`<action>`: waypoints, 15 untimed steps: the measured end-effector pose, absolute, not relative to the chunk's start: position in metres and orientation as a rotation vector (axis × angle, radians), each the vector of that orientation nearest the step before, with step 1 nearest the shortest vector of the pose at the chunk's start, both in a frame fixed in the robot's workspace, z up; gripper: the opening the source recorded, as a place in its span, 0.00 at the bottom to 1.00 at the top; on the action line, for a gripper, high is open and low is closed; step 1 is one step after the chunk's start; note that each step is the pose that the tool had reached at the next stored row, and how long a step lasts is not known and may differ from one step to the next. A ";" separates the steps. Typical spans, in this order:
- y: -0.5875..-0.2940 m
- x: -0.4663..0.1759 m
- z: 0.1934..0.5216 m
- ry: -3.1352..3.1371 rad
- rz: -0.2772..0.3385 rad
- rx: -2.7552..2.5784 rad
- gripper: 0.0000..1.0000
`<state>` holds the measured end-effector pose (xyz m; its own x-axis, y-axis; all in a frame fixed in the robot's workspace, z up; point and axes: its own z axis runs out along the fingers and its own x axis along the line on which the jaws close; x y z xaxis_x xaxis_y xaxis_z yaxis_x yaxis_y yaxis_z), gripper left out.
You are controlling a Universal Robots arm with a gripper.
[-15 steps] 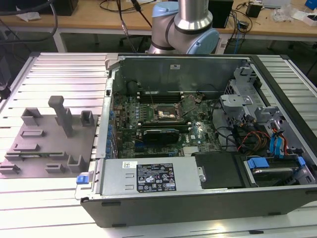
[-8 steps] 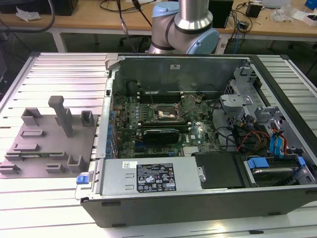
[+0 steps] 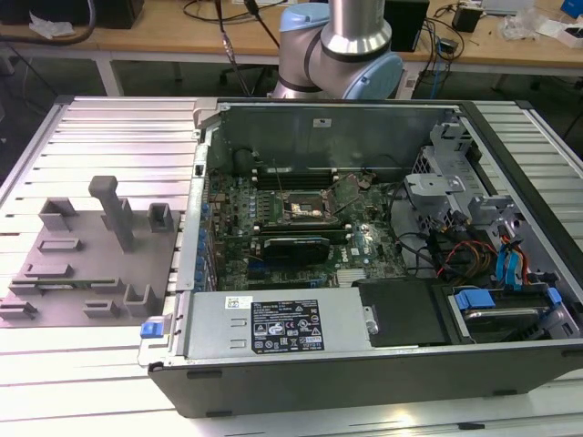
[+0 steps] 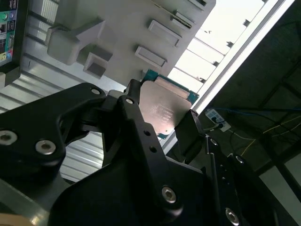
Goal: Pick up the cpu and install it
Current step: 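Pick up the cpu and move it towards the insertion slot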
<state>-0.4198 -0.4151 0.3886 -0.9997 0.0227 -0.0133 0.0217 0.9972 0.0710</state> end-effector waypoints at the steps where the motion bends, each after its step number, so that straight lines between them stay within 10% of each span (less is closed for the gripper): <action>1: -0.415 -0.420 0.390 3.125 0.111 0.035 0.55; 15: -0.415 -0.420 0.413 3.125 0.111 0.031 0.55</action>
